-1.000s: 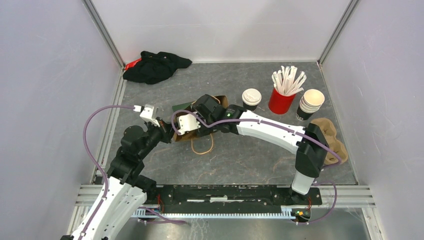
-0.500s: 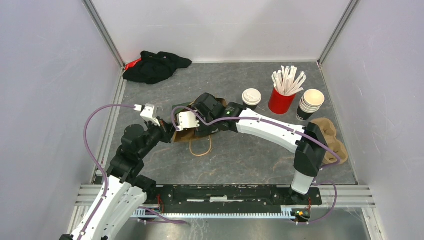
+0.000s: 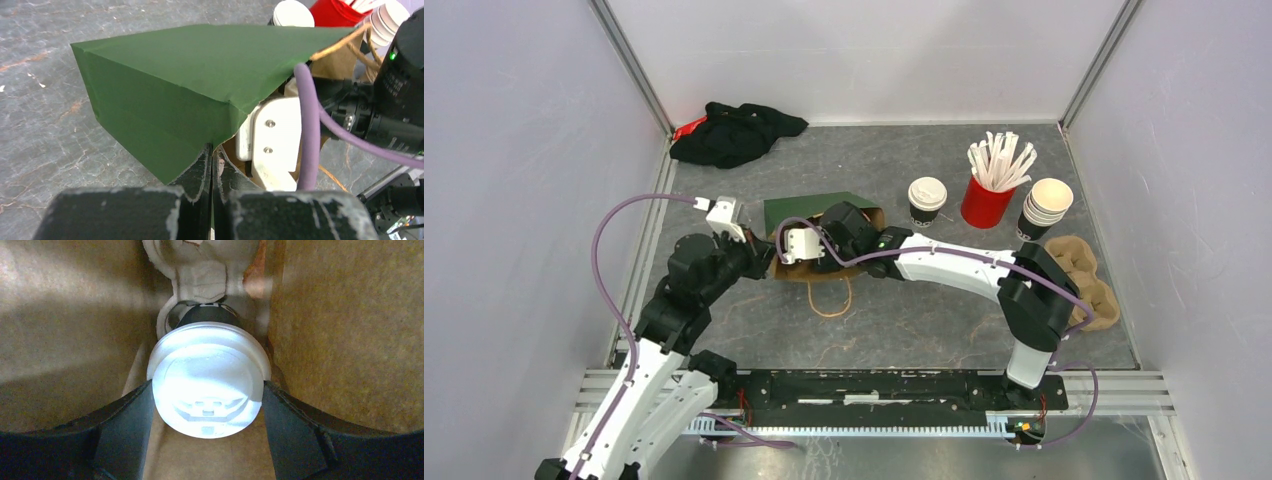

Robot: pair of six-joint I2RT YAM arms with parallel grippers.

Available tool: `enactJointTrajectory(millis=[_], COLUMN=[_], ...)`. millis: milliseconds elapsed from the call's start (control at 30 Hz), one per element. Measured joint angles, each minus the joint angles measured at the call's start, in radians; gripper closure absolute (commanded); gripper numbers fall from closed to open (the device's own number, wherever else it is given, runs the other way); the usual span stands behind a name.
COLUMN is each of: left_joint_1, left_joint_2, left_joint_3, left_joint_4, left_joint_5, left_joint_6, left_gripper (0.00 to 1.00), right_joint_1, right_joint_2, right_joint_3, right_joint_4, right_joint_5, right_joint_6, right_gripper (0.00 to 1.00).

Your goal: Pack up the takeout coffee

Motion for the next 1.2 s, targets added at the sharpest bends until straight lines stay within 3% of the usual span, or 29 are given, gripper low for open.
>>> enactJointTrajectory(millis=[267,533,933,1200], left_joint_1=[0.000,0.002,0.007,0.002], left_joint_2=[0.119,0.259,0.410,0.468], left_joint_3=[0.242,0.439,0.532,0.588], left_joint_4=[-0.158,-0.298,-0.427,-0.546], left_joint_5=[-0.030,0.003,0.114,-0.042], left_joint_6=[-0.060,-0.100,-0.140,-0.215], left_gripper=[0.98,0.98,0.98,0.98], right_joint_1=[0.009,0.036,0.053,0.016], right_joint_2=[-0.007,-0.010,-0.022,0.025], right_joint_3=[0.074,0.243,0.274,0.273], right_joint_4=[-0.105,-0.378,-0.639,-0.606], right_joint_5=[-0.035,-0.063,-0.114,-0.132], right_joint_6=[0.086,0.242,0.460,0.461], right_gripper=[0.51,0.50,0.49,0.49])
